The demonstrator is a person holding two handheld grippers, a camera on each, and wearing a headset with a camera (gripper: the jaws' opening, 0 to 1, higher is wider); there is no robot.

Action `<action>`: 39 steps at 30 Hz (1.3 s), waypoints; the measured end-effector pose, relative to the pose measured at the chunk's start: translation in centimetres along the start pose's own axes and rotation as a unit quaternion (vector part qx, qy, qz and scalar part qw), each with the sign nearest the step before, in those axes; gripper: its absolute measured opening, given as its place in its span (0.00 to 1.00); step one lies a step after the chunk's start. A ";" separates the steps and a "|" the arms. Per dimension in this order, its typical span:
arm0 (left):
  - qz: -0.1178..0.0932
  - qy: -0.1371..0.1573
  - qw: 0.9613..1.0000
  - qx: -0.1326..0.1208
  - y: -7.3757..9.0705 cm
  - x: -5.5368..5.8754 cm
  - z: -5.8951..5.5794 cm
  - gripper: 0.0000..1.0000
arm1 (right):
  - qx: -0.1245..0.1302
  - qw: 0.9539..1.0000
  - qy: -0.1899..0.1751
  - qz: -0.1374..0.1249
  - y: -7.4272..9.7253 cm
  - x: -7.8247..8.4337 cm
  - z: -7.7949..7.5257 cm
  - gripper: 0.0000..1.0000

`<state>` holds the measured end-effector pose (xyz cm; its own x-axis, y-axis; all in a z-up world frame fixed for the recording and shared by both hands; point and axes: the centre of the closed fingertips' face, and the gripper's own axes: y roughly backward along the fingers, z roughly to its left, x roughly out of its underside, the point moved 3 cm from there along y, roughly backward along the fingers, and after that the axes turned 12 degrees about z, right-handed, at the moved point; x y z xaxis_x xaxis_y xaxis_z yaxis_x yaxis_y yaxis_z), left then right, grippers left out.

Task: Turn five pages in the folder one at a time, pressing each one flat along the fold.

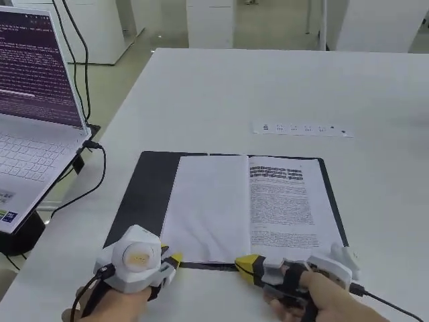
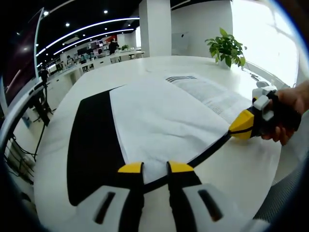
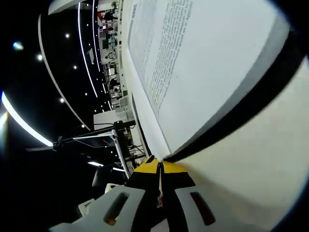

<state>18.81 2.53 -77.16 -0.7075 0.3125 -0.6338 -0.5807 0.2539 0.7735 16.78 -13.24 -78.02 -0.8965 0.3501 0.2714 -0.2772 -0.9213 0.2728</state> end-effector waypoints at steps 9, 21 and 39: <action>0.003 0.089 0.996 0.031 1.2 -1.5 -1.0 0.29 | 0.026 0.987 0.153 -0.045 4.0 1.9 4.1 0.00; -0.095 0.089 0.990 0.049 8.4 -5.1 -1.6 0.59 | 0.152 0.890 0.361 -0.233 16.0 0.2 8.7 0.42; -0.124 0.087 0.988 0.035 13.3 -3.8 -2.2 0.99 | 0.309 0.760 0.502 -0.272 21.7 0.2 7.7 1.00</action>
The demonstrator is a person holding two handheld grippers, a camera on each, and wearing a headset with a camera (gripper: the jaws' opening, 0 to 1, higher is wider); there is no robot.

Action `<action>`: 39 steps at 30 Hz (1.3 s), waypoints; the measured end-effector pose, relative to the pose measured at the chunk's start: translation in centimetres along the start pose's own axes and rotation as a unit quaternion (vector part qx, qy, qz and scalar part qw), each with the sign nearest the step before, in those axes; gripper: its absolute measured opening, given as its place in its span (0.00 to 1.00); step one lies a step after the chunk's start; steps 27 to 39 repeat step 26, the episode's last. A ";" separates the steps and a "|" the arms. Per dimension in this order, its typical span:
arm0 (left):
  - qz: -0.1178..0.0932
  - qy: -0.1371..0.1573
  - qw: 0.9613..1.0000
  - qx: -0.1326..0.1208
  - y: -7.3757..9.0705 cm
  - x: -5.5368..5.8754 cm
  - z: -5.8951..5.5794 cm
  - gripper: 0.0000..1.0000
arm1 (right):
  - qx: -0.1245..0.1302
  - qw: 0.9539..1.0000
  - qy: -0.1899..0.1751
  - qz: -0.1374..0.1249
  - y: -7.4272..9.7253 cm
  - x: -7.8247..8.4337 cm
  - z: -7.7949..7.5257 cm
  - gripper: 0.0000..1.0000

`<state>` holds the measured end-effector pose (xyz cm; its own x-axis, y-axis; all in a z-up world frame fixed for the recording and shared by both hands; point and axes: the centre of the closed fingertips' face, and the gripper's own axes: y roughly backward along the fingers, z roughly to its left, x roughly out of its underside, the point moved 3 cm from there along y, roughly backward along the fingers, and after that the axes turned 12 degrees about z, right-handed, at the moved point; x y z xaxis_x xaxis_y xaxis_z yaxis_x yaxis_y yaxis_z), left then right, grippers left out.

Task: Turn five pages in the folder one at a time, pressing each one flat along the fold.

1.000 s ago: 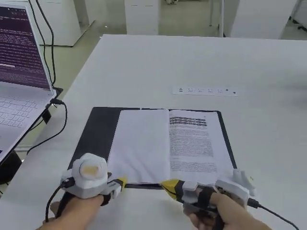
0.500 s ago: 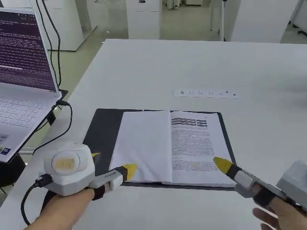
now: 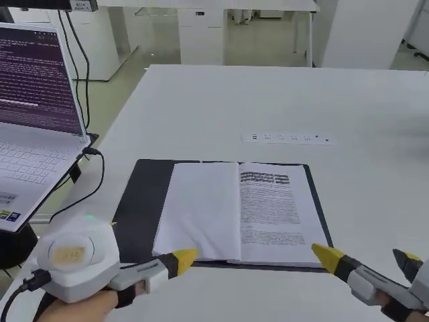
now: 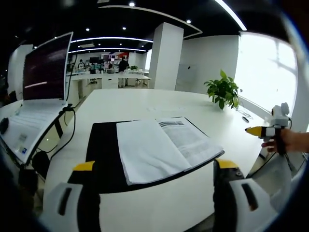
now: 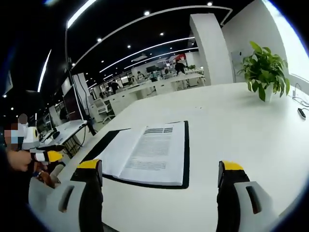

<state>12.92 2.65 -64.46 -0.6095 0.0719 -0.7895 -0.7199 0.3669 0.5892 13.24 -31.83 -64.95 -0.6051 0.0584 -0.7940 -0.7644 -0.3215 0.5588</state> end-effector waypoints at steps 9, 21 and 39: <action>-0.009 0.010 1.000 -0.008 1.4 0.2 -0.3 0.99 | 0.007 1.000 0.021 -0.021 0.7 -1.2 -0.1 1.00; -0.008 0.012 1.000 -0.023 2.5 0.7 -0.2 0.99 | 0.007 0.999 0.037 -0.012 1.1 -0.5 -0.2 1.00; -0.003 0.012 1.000 -0.028 2.5 0.9 0.3 0.99 | 0.003 0.999 0.035 -0.009 1.1 -0.5 0.0 0.99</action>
